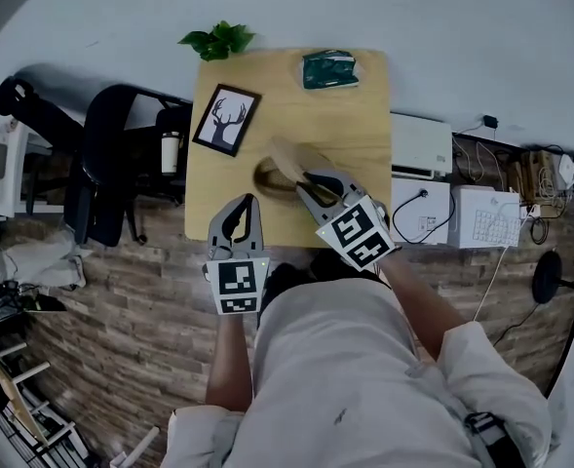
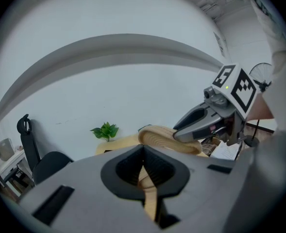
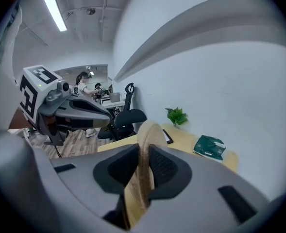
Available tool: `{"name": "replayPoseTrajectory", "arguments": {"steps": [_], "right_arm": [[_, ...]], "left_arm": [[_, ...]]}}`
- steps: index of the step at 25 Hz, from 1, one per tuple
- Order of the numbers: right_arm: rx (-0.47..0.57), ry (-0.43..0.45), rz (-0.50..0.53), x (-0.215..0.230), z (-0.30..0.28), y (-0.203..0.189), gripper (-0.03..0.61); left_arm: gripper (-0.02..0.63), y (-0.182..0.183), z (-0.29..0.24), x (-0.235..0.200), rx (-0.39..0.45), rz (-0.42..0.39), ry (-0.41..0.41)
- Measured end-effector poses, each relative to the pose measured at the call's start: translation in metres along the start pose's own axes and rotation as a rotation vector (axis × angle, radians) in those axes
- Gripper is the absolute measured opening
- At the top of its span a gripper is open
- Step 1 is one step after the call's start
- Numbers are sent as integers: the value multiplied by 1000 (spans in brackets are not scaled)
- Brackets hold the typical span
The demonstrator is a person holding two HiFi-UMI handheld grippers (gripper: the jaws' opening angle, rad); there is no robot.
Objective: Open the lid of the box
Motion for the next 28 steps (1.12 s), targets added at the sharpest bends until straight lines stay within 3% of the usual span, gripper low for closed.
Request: {"name": "replayPoseTrajectory", "arguments": {"steps": [3,9,13,28], "right_arm": [[40,-36,-17,10,23,4,67],[76,-126,-24,35,60,3,67],[91,-174,-34,43,79,1,67],[211,-234,-117,54,114,10,67]], "left_arm": [[6,6,0,3,5,20,-9],[6,13,0,2,14,-21,2],[6,14,2,0,17,12,5],[6,19,4,-14,33,100,11]]}}
Point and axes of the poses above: the fingertips, and each gripper's own axes: z backward along the fingers, x to its right, y out of its top, the point moved 1 cm from there along z, backward along the fingers, and after that the axes turned 13 degrees about y, right-handed, at the moved point
